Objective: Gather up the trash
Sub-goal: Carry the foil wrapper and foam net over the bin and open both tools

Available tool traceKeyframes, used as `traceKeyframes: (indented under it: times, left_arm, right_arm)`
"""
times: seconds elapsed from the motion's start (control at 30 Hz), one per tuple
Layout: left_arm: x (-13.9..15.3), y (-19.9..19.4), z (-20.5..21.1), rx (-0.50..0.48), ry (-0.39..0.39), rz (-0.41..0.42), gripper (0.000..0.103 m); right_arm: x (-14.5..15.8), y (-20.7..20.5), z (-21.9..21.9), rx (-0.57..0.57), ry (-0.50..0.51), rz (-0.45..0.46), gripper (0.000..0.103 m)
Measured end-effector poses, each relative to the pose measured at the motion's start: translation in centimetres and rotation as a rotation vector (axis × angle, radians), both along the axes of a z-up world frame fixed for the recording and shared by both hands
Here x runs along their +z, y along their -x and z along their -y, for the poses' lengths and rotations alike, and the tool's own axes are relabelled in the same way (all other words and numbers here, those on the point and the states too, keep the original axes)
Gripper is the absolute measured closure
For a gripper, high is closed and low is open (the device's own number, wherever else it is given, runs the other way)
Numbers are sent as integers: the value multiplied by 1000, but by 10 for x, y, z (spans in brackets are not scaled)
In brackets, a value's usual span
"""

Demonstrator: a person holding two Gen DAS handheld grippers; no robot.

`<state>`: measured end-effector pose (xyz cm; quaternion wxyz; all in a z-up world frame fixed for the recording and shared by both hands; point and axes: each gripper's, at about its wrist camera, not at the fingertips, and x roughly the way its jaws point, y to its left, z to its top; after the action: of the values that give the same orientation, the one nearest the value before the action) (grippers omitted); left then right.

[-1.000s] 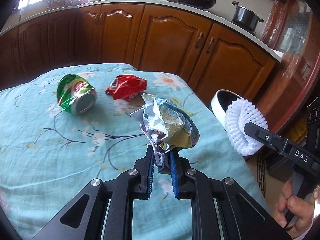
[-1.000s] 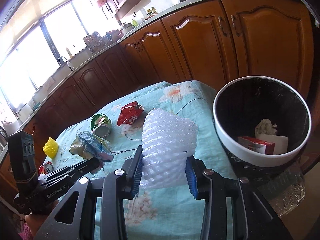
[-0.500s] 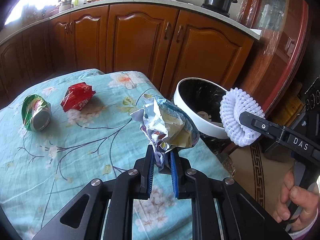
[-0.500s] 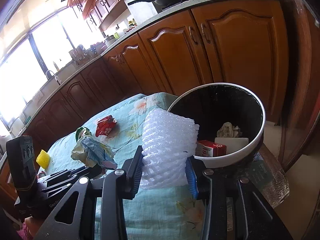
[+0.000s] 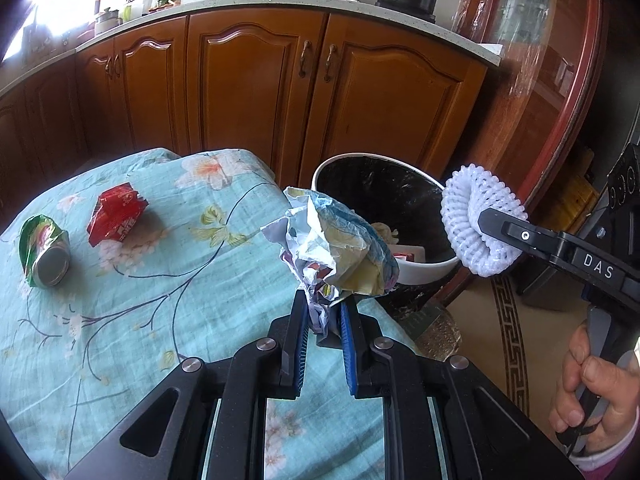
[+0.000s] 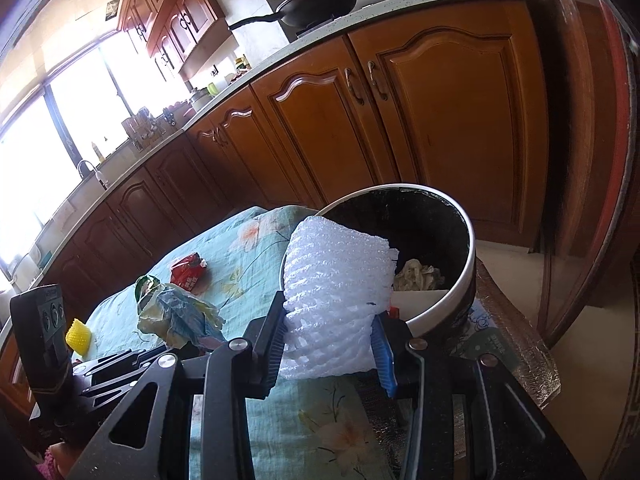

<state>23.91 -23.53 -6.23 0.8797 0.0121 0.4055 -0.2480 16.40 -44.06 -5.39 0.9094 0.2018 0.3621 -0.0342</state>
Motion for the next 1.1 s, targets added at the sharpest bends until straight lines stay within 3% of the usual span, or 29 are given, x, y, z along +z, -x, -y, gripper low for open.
traceKeyframes:
  times: [0.57,1.1]
  left_arm:
    - [1,-37,44,-56,-27,14,89]
    - [-11,-89,90,-92,-71,-38,87]
  right_arm:
    - [2,-20,21,0,29,-6,61]
    - [-13,-61,42,42,51,-100,57]
